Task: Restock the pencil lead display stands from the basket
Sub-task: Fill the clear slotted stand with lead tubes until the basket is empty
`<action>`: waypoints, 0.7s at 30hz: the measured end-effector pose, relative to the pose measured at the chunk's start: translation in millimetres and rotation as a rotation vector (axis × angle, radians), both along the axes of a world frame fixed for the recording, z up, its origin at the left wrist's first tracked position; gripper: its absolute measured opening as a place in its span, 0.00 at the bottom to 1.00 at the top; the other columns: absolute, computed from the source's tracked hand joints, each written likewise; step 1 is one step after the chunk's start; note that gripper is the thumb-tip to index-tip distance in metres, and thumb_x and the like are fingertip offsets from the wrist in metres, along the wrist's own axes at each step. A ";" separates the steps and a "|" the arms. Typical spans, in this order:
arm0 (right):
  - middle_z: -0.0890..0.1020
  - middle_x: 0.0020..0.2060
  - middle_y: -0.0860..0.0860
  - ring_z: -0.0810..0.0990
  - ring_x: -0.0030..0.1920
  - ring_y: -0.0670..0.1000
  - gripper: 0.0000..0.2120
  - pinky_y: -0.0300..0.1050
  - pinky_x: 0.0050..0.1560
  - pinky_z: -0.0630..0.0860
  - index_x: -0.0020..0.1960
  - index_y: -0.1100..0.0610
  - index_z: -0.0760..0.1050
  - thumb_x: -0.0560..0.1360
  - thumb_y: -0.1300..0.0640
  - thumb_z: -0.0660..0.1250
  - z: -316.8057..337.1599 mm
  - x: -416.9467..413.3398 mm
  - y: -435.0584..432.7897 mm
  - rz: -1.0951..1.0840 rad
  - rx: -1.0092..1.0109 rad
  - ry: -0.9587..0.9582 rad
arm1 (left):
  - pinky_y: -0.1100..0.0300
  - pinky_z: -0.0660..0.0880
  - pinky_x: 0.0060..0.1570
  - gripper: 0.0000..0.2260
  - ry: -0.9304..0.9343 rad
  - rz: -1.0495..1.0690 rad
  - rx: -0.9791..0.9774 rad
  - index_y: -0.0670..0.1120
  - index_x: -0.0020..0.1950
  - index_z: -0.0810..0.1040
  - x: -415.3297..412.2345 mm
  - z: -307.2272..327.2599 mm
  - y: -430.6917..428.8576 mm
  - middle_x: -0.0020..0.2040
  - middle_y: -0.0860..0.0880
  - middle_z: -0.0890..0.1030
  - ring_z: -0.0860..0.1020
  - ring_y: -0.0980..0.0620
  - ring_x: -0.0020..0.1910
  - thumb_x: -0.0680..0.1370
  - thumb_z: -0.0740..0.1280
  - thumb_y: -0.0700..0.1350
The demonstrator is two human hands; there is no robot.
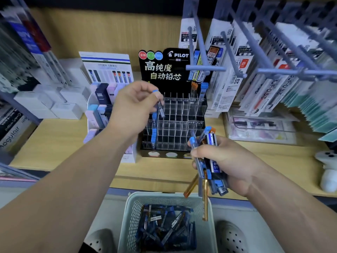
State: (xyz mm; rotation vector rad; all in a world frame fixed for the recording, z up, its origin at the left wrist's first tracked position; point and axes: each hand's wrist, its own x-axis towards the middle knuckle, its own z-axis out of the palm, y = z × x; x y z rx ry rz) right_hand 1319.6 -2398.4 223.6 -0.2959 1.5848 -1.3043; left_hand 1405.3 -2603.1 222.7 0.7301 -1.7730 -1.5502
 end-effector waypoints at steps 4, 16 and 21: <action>0.80 0.37 0.58 0.78 0.39 0.57 0.08 0.45 0.33 0.78 0.53 0.63 0.78 0.74 0.66 0.71 -1.7 -2.8 1.8 0.009 0.004 -0.009 | 0.68 0.73 0.40 0.07 -0.026 0.075 -0.124 0.51 0.43 0.83 -6.4 -3.4 -11.7 0.38 0.53 0.83 0.78 0.60 0.36 0.76 0.73 0.39; 0.79 0.36 0.58 0.77 0.38 0.56 0.06 0.45 0.33 0.77 0.49 0.58 0.78 0.74 0.66 0.71 -5.3 -4.7 5.4 0.005 0.015 -0.008 | 0.76 0.66 0.31 0.02 -0.295 0.023 -0.447 0.48 0.46 0.85 -10.7 -7.8 -17.2 0.34 0.60 0.79 0.72 0.65 0.26 0.76 0.74 0.41; 0.79 0.36 0.58 0.77 0.38 0.56 0.08 0.45 0.33 0.77 0.52 0.60 0.78 0.74 0.66 0.71 -5.4 -3.8 4.0 0.009 0.020 -0.006 | 0.76 0.65 0.30 0.02 -0.291 0.019 -0.499 0.46 0.47 0.85 -9.5 -0.5 -21.4 0.32 0.60 0.77 0.72 0.66 0.26 0.76 0.74 0.40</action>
